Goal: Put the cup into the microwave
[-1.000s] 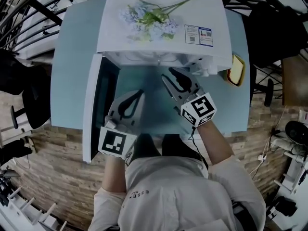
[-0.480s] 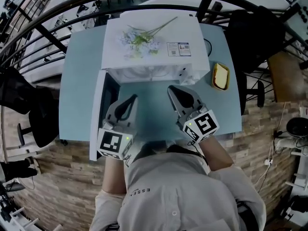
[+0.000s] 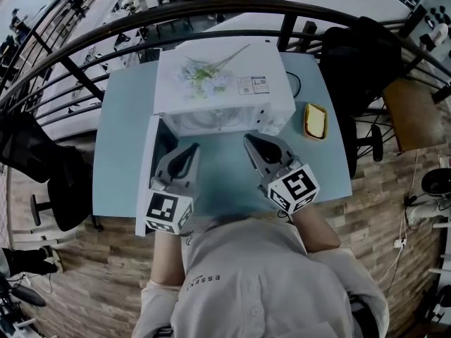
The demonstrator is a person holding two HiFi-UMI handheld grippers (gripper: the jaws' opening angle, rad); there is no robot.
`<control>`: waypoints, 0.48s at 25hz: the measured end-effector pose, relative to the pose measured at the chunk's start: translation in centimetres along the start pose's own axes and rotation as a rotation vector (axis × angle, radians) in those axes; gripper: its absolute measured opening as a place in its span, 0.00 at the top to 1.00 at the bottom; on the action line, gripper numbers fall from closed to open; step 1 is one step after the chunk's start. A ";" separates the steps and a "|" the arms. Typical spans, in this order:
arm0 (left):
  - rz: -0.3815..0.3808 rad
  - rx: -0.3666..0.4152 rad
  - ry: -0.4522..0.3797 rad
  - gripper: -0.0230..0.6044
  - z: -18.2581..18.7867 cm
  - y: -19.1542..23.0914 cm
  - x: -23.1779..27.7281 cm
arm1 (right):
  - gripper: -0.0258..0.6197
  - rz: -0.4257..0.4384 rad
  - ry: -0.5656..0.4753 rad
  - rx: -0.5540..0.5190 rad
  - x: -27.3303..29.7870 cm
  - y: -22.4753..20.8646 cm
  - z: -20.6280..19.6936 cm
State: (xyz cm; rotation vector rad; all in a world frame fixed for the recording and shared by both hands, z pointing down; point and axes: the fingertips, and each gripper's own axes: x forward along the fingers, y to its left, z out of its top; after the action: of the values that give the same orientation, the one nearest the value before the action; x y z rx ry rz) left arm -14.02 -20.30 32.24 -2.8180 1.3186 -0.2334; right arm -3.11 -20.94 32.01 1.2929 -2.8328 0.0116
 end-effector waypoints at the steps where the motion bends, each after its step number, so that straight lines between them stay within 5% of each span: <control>1: -0.007 0.002 -0.001 0.96 0.1 -0.2 -0.1 | 0.94 0.005 -0.005 -0.005 -0.1 0.3 0.2; 12: -0.010 0.007 -0.018 0.96 0.7 -0.4 -1.1 | 0.94 0.038 -0.024 -0.036 -0.3 2.1 1.1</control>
State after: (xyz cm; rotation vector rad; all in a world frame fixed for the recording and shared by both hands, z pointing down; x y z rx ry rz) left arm -14.34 -19.22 31.41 -2.8146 1.2980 -0.2126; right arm -4.51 -19.33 30.96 1.2409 -2.8626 -0.0543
